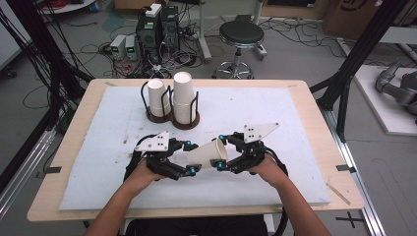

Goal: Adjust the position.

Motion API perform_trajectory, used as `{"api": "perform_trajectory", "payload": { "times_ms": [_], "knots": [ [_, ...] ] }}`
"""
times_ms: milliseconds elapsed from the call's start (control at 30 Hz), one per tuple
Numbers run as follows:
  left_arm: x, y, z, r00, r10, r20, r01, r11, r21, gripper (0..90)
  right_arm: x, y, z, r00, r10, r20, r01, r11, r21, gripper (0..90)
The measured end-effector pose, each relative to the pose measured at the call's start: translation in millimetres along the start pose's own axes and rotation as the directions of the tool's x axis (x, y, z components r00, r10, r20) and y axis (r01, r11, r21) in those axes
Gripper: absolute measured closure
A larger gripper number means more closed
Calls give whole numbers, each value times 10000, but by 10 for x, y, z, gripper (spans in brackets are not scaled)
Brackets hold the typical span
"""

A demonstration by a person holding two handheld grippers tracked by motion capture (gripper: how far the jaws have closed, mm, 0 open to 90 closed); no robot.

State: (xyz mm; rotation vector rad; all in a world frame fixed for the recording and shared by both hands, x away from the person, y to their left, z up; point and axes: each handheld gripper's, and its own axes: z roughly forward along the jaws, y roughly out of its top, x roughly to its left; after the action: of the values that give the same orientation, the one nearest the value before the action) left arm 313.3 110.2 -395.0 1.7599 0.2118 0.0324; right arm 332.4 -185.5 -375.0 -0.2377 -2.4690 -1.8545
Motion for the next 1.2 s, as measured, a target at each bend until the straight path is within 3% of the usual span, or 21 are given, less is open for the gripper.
{"api": "perform_trajectory", "payload": {
  "times_ms": [133,233,333,367,433,567,933,1033,1200],
  "knots": [
    [-3,-7,8,9999,-80,138,81,9999,-84,346,9,14,-1,10000,73,25,-73,9999,-78,252],
    [5,-5,-9,9997,-146,186,152,9992,-356,351,14,25,0,9992,353,180,-341,9973,-646,208],
    [23,-10,-48,9996,-235,157,245,9971,-721,356,13,29,-31,9962,850,178,-817,9870,-1385,189],
    [42,-11,-95,9991,-408,143,421,9929,-1110,357,10,25,-41,9936,1124,146,-1085,9806,-1634,189],
    [51,-9,-122,9987,-493,128,506,9889,-1399,358,3,12,-43,9903,1372,228,-1302,9724,-1936,189],
    [41,-10,-109,9993,-356,150,373,9904,-1330,358,2,-5,-12,9904,1376,152,-1323,9728,-1900,190],
    [25,-40,-37,9998,-188,70,192,9977,-643,360,3,5,-19,9982,559,207,-526,9893,-1362,279],
    [14,-12,-22,9997,-215,-67,214,9996,-178,347,8,6,-15,9985,507,205,-480,9923,-1145,280],
    [-3,30,-23,9992,-118,-381,117,9999,-36,272,16,20,-10,9985,228,489,-190,9968,-782,280]
  ]
}}
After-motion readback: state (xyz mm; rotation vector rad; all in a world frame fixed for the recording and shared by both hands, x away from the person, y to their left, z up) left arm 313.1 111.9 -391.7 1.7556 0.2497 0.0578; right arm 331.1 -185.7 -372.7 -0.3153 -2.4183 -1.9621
